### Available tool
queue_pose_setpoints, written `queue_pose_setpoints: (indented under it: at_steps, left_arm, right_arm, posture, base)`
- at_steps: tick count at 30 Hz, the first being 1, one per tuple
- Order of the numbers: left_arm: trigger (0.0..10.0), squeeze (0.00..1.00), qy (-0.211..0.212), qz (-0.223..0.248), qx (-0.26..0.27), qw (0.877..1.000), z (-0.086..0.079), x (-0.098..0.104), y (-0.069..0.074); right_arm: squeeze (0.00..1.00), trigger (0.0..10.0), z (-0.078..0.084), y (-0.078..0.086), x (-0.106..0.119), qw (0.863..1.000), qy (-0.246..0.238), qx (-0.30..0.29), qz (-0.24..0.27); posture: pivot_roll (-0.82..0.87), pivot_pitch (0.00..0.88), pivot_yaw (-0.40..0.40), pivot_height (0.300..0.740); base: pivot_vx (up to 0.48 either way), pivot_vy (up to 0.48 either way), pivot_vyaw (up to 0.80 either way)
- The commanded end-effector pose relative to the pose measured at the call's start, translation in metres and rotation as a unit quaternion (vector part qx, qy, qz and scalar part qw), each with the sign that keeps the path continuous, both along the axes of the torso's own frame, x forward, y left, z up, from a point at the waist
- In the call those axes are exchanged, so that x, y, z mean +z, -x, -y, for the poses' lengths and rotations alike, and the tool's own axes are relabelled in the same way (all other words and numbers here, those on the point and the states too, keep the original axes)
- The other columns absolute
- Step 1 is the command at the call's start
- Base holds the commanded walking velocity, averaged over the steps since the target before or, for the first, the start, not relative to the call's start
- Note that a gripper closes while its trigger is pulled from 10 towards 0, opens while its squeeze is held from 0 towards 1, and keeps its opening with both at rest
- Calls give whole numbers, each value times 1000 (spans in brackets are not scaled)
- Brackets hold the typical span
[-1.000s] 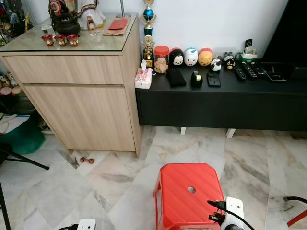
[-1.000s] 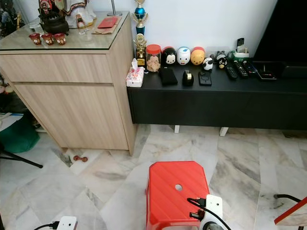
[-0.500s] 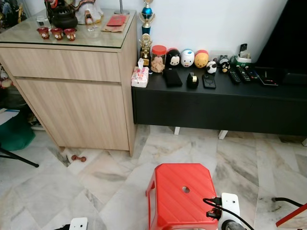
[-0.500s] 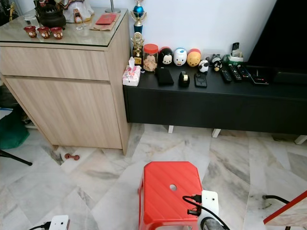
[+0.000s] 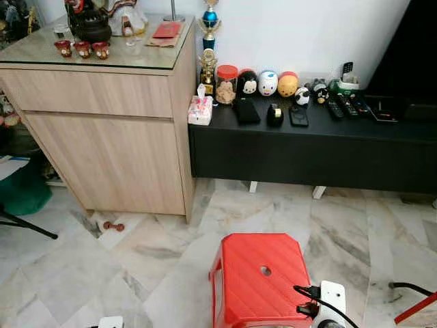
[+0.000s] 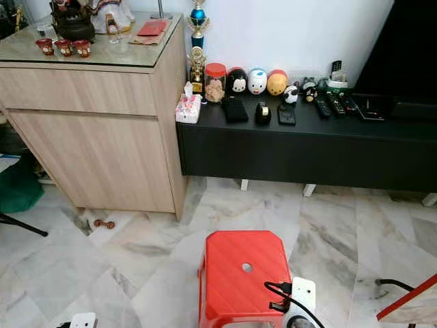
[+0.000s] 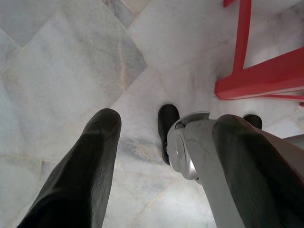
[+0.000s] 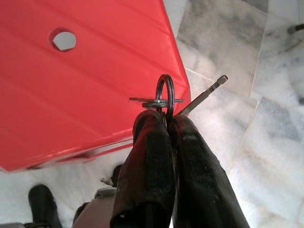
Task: Hang keys on a hook
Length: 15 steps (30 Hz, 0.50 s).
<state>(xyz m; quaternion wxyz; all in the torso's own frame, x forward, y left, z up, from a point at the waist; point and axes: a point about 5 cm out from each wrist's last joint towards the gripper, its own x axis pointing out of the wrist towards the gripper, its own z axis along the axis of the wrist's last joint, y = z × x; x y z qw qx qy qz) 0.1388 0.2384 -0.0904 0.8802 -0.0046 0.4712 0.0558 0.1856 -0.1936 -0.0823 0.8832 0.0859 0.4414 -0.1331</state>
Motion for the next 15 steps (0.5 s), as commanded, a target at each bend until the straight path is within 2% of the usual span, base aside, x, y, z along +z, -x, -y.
queue_pose_setpoints:
  at_steps: [1, 11, 15]
  left_arm:
    - [10000, 0, -2, -24, -5, 1000, 0, -4, 8]
    - [10000, 0, 7, -29, -11, 1000, 1, -4, 8]
    - [10000, 0, 6, -29, -11, 999, 1, -3, 7]
  right_arm:
    - [0, 10000, 3, 1, 0, 1000, 3, -7, 3]
    - [0, 10000, 3, -1, 1, 1000, -6, -5, 10]
    - [0, 10000, 3, -2, 1, 1000, 2, 19, 0]
  posture:
    - [21, 0, -63, 740]
    - [23, 0, -61, 740]
    - [18, 0, -58, 740]
  base:
    - [0, 0, 0]
    - [0, 0, 0]
    - [0, 0, 0]
